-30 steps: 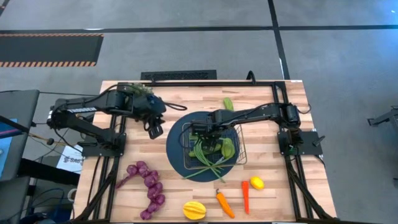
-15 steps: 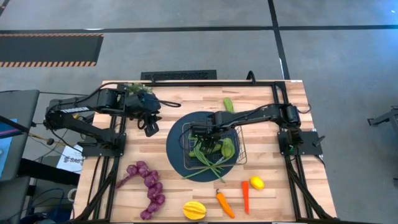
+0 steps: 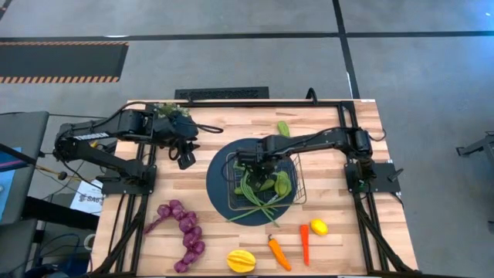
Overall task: Build produce basket
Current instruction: Put the green beans into the gold wire basket
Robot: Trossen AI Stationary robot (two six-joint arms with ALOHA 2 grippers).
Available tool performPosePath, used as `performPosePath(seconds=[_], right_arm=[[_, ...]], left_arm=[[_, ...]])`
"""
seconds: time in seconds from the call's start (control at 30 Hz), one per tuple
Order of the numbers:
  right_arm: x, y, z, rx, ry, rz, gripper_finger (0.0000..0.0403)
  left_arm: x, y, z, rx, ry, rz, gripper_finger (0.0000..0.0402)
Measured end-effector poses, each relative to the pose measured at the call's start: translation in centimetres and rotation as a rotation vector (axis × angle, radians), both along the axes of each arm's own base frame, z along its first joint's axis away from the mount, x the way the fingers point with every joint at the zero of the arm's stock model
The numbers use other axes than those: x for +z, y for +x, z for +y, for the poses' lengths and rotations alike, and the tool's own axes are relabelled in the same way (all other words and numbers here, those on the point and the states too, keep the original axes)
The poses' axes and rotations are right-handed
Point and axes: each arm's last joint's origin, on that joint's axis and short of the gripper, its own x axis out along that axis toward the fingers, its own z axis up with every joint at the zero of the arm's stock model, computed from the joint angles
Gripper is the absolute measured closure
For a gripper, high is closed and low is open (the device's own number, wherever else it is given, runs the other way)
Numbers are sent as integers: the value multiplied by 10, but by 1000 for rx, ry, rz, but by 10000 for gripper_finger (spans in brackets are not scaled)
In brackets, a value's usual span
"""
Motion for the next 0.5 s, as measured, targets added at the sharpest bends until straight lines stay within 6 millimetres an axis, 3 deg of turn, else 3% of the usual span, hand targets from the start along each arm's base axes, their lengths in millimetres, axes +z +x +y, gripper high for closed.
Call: performPosePath(seconds=[0.5], right_arm=[[0,0,5,81,-12,-4,147]], left_arm=[[0,0,0,-3,2,2,290]])
